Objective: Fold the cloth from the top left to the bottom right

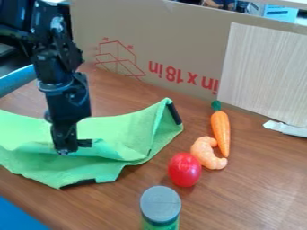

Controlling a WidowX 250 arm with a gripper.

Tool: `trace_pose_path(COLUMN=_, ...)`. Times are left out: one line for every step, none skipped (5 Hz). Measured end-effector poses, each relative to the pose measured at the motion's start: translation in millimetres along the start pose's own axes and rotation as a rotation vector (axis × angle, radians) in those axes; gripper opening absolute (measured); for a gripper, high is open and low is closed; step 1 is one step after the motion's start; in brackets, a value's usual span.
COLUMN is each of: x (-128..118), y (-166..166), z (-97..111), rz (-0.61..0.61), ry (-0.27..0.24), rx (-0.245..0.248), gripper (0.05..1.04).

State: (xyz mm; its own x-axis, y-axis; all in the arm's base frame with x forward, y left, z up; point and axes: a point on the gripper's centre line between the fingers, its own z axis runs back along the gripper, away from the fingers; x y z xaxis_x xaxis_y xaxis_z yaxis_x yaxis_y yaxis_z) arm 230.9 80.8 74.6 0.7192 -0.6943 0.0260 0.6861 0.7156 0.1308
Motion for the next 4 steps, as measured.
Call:
trace_pose_path(x=2, y=1, z=0, rz=0.025, ry=-0.008, rx=0.008, gripper=0.539)
trace_pose_path(x=0, y=-1, z=1, rz=0.029, ry=-0.004, rx=-0.007, gripper=0.826)
trace_pose_path(x=-2, y=4, z=5, rz=0.046, ry=-0.004, rx=-0.051, gripper=1.009)
trace_pose_path(x=-2, y=11, z=15, rz=0.049, ry=-0.016, rx=-0.071, gripper=1.007)
